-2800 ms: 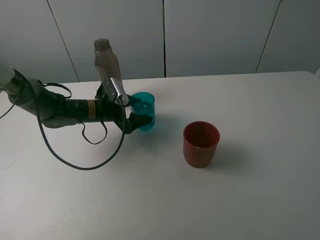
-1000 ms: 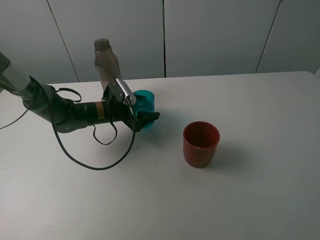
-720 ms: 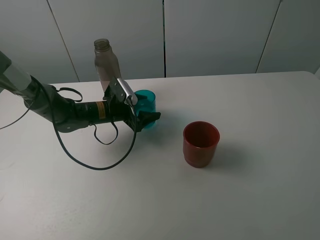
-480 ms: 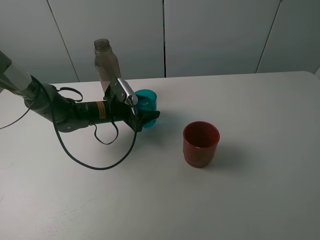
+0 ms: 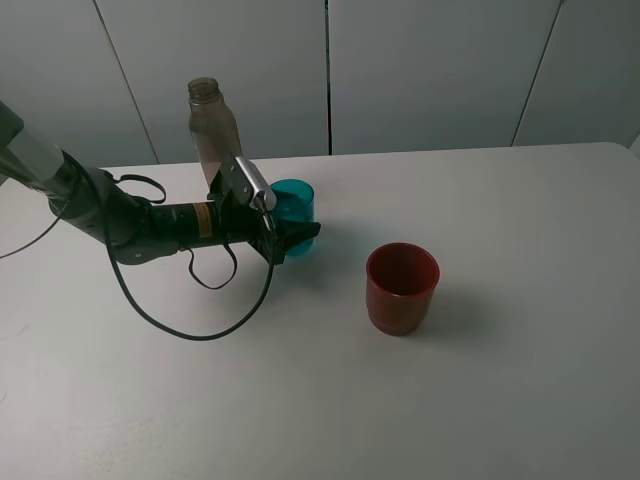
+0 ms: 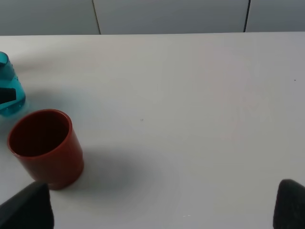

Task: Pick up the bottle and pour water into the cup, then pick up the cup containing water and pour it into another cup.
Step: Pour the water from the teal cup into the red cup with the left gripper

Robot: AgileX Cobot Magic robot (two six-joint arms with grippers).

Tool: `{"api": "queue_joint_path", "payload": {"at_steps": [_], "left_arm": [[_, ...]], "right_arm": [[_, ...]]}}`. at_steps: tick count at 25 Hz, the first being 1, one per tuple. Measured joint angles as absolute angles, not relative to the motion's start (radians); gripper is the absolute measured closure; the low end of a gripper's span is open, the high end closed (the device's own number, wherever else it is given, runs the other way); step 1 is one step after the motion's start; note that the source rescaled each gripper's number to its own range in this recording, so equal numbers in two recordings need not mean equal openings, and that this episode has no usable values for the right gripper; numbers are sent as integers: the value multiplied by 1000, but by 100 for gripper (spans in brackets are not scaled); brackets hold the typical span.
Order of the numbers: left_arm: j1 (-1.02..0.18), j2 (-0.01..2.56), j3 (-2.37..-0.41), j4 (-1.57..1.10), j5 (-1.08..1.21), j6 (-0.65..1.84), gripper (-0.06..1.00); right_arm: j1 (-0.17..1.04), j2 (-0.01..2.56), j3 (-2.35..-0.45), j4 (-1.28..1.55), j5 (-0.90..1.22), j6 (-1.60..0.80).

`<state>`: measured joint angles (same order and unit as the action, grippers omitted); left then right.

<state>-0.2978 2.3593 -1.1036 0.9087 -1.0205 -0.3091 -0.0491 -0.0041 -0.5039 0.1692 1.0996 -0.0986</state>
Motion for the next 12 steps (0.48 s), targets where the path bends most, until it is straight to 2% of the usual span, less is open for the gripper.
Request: {"api": "queue_joint_path", "payload": {"at_steps": [12], "left_arm": [[-327, 2235, -1112, 922, -888, -338, 86]], "right_arm": [[-49, -4, -504, 169, 1100, -97]]}}
